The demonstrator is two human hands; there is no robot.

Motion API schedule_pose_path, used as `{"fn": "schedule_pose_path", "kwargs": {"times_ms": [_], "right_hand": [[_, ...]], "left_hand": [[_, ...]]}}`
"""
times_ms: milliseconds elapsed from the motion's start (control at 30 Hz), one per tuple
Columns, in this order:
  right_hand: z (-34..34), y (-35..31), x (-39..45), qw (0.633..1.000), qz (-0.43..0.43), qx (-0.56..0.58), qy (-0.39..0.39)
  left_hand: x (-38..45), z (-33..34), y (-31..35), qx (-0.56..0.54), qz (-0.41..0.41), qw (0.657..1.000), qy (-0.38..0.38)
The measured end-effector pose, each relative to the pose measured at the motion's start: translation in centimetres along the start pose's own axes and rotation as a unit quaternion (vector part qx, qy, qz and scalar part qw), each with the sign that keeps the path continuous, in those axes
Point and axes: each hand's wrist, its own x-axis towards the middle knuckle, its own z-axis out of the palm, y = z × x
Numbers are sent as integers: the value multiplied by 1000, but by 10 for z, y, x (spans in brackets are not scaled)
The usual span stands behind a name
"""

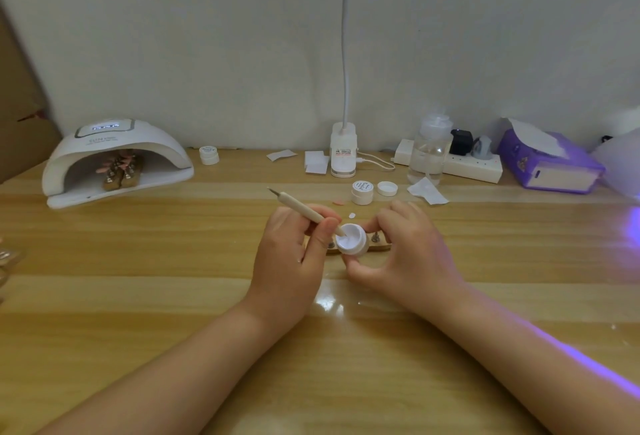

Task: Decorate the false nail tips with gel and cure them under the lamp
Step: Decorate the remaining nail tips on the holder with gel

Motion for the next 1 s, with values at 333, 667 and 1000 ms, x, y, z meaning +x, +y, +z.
{"fn": "schedule_pose_path", "kwargs": {"times_ms": [333, 667, 1000], "right_hand": [[-1, -3, 0, 1000, -5, -10, 0], [-1, -3, 0, 1000, 5, -11, -8], [0, -2, 0, 1000, 11, 0, -4]], "left_hand": [[0, 0, 0, 5, 8, 1000, -6], [1, -3, 7, -28, -47, 998, 32], [14, -6, 19, -201, -202, 954, 92]]}}
